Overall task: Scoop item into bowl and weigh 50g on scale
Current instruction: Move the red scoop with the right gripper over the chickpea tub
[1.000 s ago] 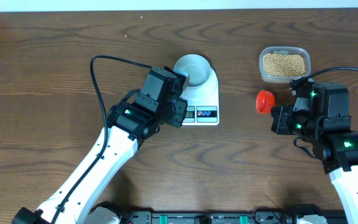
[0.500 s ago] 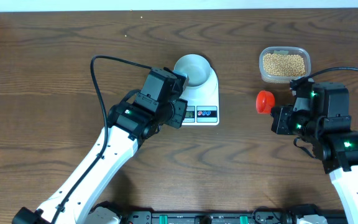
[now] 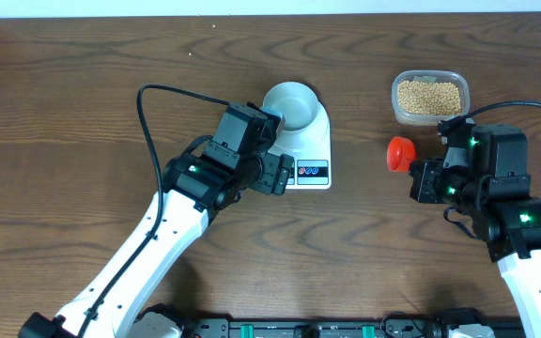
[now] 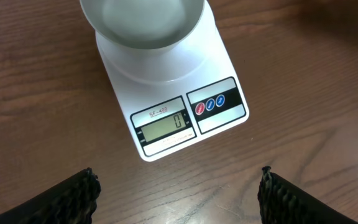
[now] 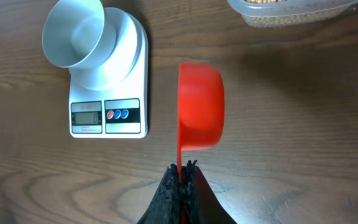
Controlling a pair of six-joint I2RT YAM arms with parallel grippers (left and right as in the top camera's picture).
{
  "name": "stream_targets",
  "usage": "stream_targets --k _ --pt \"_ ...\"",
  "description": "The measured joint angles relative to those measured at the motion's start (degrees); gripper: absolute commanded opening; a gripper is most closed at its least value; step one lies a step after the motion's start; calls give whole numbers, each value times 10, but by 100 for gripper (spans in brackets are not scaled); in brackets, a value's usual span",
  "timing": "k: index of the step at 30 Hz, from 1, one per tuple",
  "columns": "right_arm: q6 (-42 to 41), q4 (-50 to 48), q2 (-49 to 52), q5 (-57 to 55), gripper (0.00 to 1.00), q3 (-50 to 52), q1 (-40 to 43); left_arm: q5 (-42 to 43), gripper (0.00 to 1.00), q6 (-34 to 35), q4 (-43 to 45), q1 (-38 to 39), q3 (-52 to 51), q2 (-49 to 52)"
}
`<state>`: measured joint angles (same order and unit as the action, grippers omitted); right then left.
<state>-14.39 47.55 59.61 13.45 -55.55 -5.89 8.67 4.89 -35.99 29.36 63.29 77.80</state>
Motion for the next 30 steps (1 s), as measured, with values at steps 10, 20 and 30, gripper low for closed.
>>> stream_targets --k 10,20,30 --pt "0 0 0 0 1 0 0 0 96 0 0 0 0 0" --pt "0 0 0 0 1 0 0 0 97 0 0 0 0 0" --pt "0 10 0 0 2 0 0 0 97 0 0 0 0 0"
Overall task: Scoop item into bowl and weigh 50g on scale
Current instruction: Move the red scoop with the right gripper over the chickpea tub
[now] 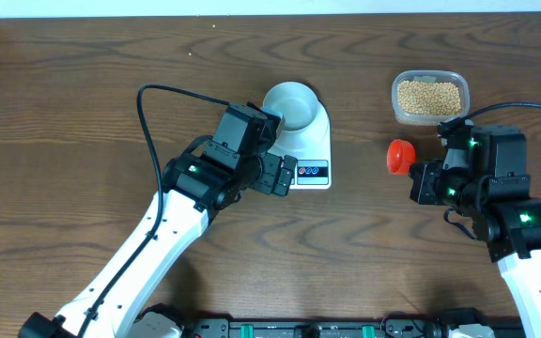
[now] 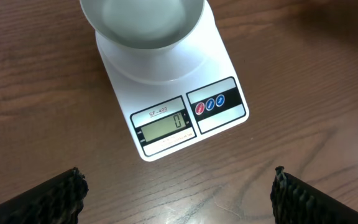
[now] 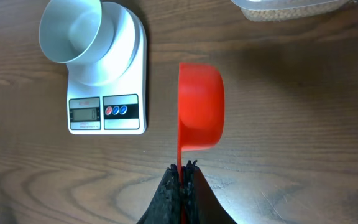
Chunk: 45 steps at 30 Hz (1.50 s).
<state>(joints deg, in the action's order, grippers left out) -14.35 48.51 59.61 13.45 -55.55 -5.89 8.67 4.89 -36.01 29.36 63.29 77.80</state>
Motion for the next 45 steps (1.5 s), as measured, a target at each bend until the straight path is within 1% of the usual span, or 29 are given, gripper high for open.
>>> stream_targets --k 4,8,13,19,23,26,30,36,45 --pt "1 5 0 -3 2 -1 0 0 97 0 0 0 0 0" --pt "3 47 2 -21 1 -24 0 0 97 0 0 0 0 0" --pt "4 92 20 -81 2 -87 -2 0 97 0 0 0 0 0" --pt "4 89 53 -160 2 -119 -47 0 97 0 0 0 0 0" --pt "4 72 90 -232 1 -121 -89 0 97 0 0 0 0 0" --pt "5 51 122 -289 1 -121 -102 0 97 0 0 0 0 0" --pt "11 -19 156 -345 1 -121 -101 0 97 0 0 0 0 0" --pt "49 -112 204 -381 1 -122 -100 0 97 0 0 0 0 0" --pt "89 -181 306 -426 1 -122 -73 0 97 0 0 0 0 0"
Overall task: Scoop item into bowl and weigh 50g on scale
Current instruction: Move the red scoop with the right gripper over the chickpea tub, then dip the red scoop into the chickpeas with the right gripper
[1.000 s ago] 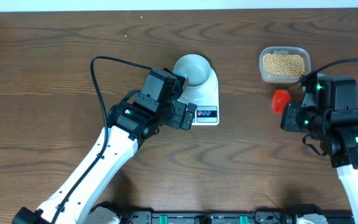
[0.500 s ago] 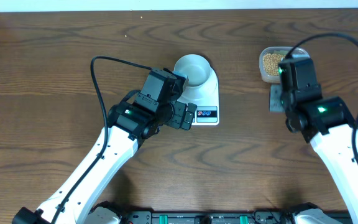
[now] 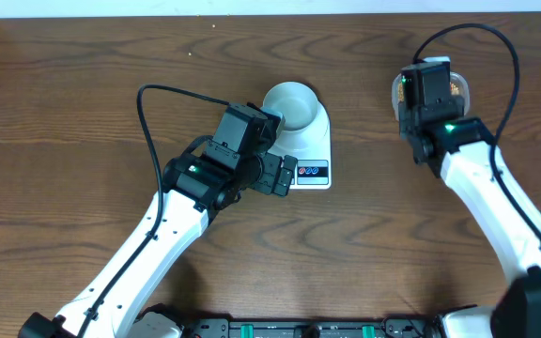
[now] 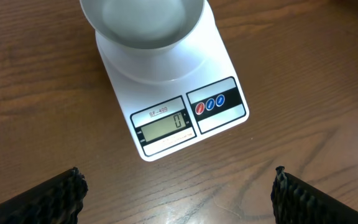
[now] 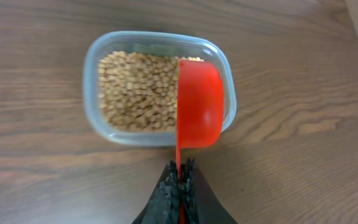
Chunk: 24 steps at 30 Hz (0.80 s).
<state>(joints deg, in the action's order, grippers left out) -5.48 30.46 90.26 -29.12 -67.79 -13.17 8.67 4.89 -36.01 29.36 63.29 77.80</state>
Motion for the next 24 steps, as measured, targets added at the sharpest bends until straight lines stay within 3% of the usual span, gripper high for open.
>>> stream_targets --k 7,17,24 --pt "17 -46 24 20 1 0 33 0 97 0 0 0 0 0" --pt "8 -45 24 160 1 0 125 0 97 0 0 0 0 0" --pt "-3 -42 40 193 1 0 134 0 97 0 0 0 0 0"
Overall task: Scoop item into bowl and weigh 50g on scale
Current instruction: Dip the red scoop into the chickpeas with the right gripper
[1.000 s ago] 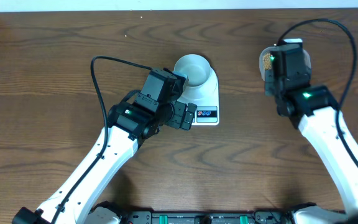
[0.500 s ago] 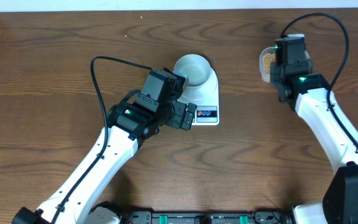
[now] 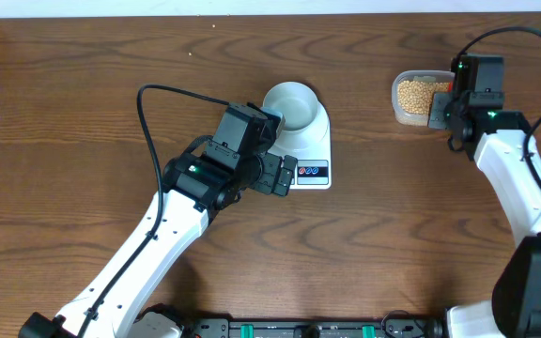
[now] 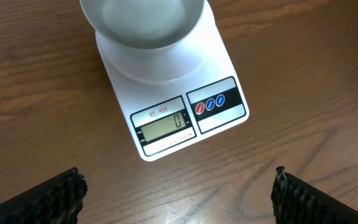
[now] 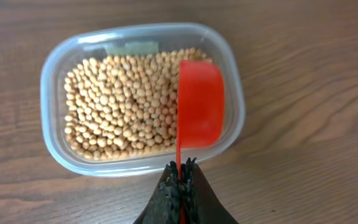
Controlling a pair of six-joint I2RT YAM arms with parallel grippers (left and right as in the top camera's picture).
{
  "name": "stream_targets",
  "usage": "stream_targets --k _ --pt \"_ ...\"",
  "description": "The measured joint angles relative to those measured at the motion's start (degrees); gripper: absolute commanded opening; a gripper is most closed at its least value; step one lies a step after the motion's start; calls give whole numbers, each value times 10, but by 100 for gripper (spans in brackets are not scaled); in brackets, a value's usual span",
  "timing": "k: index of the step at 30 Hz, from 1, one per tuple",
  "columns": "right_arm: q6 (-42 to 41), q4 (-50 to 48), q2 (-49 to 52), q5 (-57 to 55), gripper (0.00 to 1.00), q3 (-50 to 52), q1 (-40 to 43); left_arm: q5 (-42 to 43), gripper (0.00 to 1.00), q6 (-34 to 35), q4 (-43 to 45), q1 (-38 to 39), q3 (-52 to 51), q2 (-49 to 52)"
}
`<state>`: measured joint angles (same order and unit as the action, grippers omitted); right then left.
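A clear plastic tub of yellow beans [image 5: 142, 99] stands at the back right of the table [image 3: 418, 96]. My right gripper [image 5: 181, 167] is shut on the thin handle of a red scoop [image 5: 199, 102], whose cup hangs over the right part of the tub. The empty white bowl [image 4: 142, 22] sits on the white scale [image 4: 185, 112], which reads 0. My left gripper [image 4: 176, 193] is open just in front of the scale, nothing between its fingers [image 4: 55, 199]. In the overhead view the right arm [image 3: 472, 89] hides the scoop.
Dark wooden tabletop [image 3: 83, 113] all around. The left arm [image 3: 205, 178] lies beside the scale's front left corner, its cable looping over the table.
My right gripper with the scoop has shifted to the tub's right side; the tub now shows larger and further left in the wrist view. Left arm and scale are unchanged.
My right gripper held the red scoop over bare table, right of the scale, at the first two moments, while the left gripper's fingers spread a little wider. Then the scoop was over the bean tub, and now it hangs over the tub's right part.
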<state>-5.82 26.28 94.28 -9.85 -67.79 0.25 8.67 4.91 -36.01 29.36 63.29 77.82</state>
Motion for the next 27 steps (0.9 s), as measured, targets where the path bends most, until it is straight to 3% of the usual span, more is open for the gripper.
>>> stream_targets --k 12,27 --pt "-61 0 38 63 1 0 0 0 97 0 0 0 0 0" --pt "-196 -8 76 228 1 -10 61 0 97 0 0 0 0 0"
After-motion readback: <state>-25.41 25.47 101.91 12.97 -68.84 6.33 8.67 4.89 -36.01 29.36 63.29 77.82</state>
